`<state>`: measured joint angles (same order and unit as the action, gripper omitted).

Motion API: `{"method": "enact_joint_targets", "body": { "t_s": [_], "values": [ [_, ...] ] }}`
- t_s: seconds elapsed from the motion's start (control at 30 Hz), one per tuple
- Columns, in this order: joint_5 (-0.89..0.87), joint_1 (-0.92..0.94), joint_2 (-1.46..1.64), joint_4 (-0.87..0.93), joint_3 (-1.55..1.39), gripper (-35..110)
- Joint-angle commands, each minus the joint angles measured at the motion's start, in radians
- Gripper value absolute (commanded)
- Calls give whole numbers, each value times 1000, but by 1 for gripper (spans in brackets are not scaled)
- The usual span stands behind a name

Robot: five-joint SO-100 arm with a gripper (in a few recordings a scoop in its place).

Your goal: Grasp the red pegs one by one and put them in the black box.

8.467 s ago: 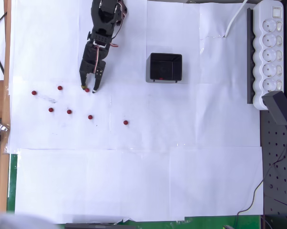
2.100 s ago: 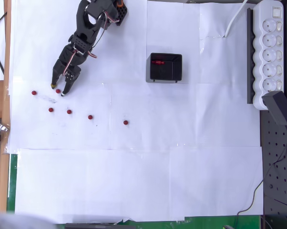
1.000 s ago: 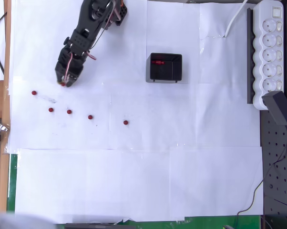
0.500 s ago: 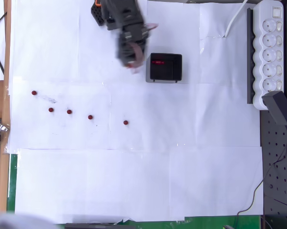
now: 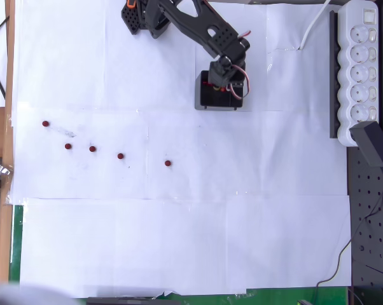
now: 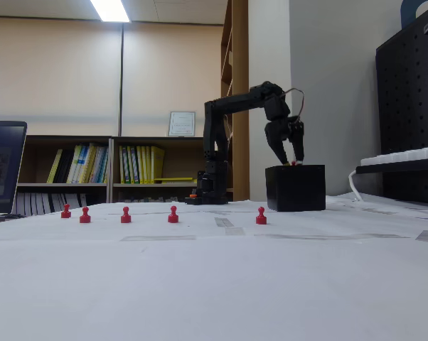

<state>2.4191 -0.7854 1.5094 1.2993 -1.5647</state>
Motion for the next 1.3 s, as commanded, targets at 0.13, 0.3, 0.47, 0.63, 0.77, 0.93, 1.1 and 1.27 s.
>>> {"method": "enact_joint_targets", "body": {
  "t_s": [0.13, 0.3, 0.47, 0.63, 0.77, 0.93, 1.1, 1.27],
  "values": [
    [-11, 17, 8, -31, 14, 11],
    [-12, 9, 3, 28, -14, 13],
    [-28, 41, -143, 152, -114, 13],
    [-115, 215, -379, 232, -215, 12],
    [-232, 483, -540, 89, -20, 12],
    [-558, 881, -670, -261, 535, 12],
    [-885, 1236, -653, -753, 954, 12],
    [-1009, 1424, -505, -1086, 1054, 12]
  ]
}}
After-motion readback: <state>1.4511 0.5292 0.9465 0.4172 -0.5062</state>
